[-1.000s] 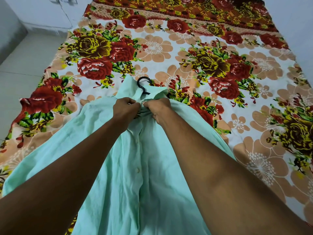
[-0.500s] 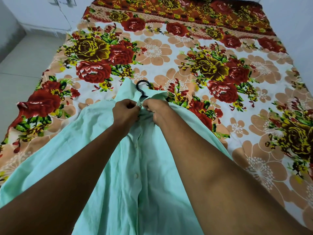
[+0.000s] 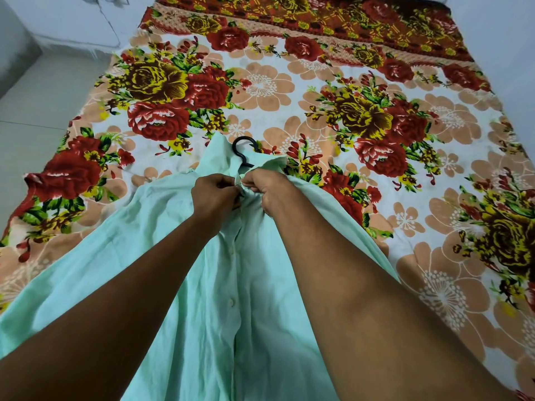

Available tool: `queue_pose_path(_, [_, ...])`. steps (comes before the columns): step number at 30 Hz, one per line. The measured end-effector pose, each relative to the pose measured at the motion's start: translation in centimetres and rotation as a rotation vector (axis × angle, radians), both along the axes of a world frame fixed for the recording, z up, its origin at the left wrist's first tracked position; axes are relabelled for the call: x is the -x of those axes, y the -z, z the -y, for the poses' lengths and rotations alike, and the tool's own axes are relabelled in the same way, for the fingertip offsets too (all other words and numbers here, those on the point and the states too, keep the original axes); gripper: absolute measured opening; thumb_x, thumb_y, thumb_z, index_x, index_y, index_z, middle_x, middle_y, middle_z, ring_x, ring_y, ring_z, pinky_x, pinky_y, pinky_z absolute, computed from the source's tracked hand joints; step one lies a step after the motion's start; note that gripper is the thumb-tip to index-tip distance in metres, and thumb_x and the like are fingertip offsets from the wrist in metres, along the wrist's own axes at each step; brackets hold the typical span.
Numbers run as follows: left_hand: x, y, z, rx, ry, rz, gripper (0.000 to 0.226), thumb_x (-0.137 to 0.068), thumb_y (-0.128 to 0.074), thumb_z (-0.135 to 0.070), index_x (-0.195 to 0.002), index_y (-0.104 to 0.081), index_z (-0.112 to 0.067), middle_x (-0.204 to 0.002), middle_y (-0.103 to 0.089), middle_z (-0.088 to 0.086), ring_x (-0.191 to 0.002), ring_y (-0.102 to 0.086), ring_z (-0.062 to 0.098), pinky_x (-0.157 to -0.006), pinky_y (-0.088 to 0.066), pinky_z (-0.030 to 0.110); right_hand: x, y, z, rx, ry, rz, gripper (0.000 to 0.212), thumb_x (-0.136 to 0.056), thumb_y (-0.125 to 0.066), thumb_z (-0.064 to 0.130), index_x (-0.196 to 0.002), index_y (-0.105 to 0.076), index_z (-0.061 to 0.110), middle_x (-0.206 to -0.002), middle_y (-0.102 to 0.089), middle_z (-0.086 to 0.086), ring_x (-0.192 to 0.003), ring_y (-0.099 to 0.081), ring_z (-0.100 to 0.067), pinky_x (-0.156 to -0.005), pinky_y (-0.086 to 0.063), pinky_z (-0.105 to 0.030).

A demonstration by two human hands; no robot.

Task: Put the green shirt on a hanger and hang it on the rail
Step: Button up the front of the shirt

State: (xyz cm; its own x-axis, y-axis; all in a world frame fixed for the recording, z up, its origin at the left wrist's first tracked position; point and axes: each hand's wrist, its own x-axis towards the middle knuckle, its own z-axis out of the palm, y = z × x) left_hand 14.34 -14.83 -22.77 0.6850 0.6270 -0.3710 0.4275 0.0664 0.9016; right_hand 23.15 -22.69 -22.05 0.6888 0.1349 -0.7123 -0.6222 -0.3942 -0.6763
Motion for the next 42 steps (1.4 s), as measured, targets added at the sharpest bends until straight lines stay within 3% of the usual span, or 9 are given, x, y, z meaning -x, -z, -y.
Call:
queue_pose_path(7, [0.2,0.1,0.0,0.098,-0.035,0.039,0.008,-0.079,-0.075,0.006,-0.087,-0.075,0.003,-0.072,-0.068,0.019,-0.059,-0.061,0.027,-0.068,-0.060,0.042,0.1,-0.4,-0.2,0.089,-0.035,0.009,0.012,-0.083,-0.062,0.008,-0.079,-0.051,0.014,-0.065,-0.042,-0.002,-0.054,-0.033,-0.012,-0.047,-0.030,-0.019])
queue_pose_path(11, [0.1,-0.1,-0.3,0.132,-0.004,0.045,0.007,-0.082,-0.068,0.006,-0.086,-0.074,0.003,-0.069,-0.063,0.018,-0.054,-0.054,0.025,-0.059,-0.053,0.034,0.4,-0.5,-0.2,0.058,-0.023,-0.009,0.014,-0.082,-0.064,0.008,-0.087,-0.053,0.016,-0.081,-0.050,-0.005,-0.075,-0.043,-0.015,-0.056,-0.036,-0.023])
queue_pose_path(15, [0.1,-0.7,-0.7,0.122,0.027,0.007,0.018,-0.085,-0.059,0.004,-0.082,-0.076,-0.001,-0.068,-0.061,0.016,-0.053,-0.052,0.024,-0.049,-0.049,0.027,0.6,-0.7,0.1,0.038,-0.023,-0.024,0.019,-0.081,-0.065,0.007,-0.087,-0.050,0.016,-0.080,-0.049,-0.008,-0.072,-0.042,-0.018,-0.060,-0.036,-0.027])
queue_pose_path(24, [-0.5,-1.3,-1.5,0.125,0.091,-0.044,0.006,-0.080,-0.082,-0.006,-0.084,-0.077,-0.005,-0.066,-0.062,0.015,-0.037,-0.044,0.013,-0.038,-0.041,0.016,0.2,-1.9,1.6,0.086,-0.230,-0.018,0.035,-0.098,-0.063,0.013,-0.065,-0.050,0.016,-0.072,-0.042,0.000,-0.064,-0.033,-0.011,-0.069,-0.033,-0.029])
queue_pose_path(27, [-0.7,-1.4,-1.7,0.108,0.115,-0.073,0.011,-0.077,-0.084,-0.007,-0.077,-0.074,-0.008,-0.061,-0.056,0.012,-0.034,-0.040,0.012,-0.037,-0.038,0.015,0.3,-1.9,1.9,0.060,-0.183,-0.026,0.029,-0.102,-0.058,0.019,-0.073,-0.058,0.013,-0.074,-0.047,0.002,-0.073,-0.042,-0.013,-0.064,-0.033,-0.026])
queue_pose_path(30, [-0.8,-1.0,-1.7,0.089,0.112,-0.090,0.016,-0.074,-0.087,-0.008,-0.072,-0.072,-0.008,-0.055,-0.053,0.010,-0.034,-0.040,0.013,-0.037,-0.038,0.015,0.6,-1.8,2.5,-0.034,-0.109,-0.037,0.026,-0.100,-0.062,0.038,-0.103,-0.068,0.012,-0.079,-0.056,0.006,-0.069,-0.044,-0.005,-0.079,-0.037,-0.027])
queue_pose_path(33, [-0.6,-0.6,-1.6,0.069,0.124,-0.064,0.014,-0.074,-0.086,-0.006,-0.074,-0.072,-0.005,-0.050,-0.053,0.008,-0.029,-0.039,0.009,-0.037,-0.037,0.017,0.4,-0.6,1.6,-0.027,-0.143,-0.005,0.028,-0.090,-0.077,0.025,-0.102,-0.069,0.001,-0.090,-0.070,-0.004,-0.074,-0.058,-0.011,-0.064,-0.043,-0.024])
queue_pose_path(35, [-0.5,-0.5,-1.6,0.059,0.143,-0.060,0.013,-0.076,-0.084,-0.004,-0.081,-0.073,-0.001,-0.056,-0.055,0.011,-0.029,-0.039,0.008,-0.036,-0.038,0.015,0.5,0.2,0.8,0.055,-0.147,0.041,0.037,-0.075,-0.085,0.019,-0.103,-0.073,-0.002,-0.107,-0.075,-0.014,-0.088,-0.069,-0.021,-0.069,-0.052,-0.028])
queue_pose_path(42, [-0.8,-1.2,-1.9,0.026,0.205,-0.111,0.018,-0.085,-0.071,-0.005,-0.090,-0.073,0.012,-0.073,-0.060,0.020,-0.035,-0.045,0.017,-0.037,-0.042,0.018,0.7,0.3,1.3,0.101,-0.073,0.078,0.027,-0.087,-0.069,0.012,-0.111,-0.069,0.000,-0.095,-0.062,-0.010,-0.076,-0.053,-0.020,-0.065,-0.044,-0.031])
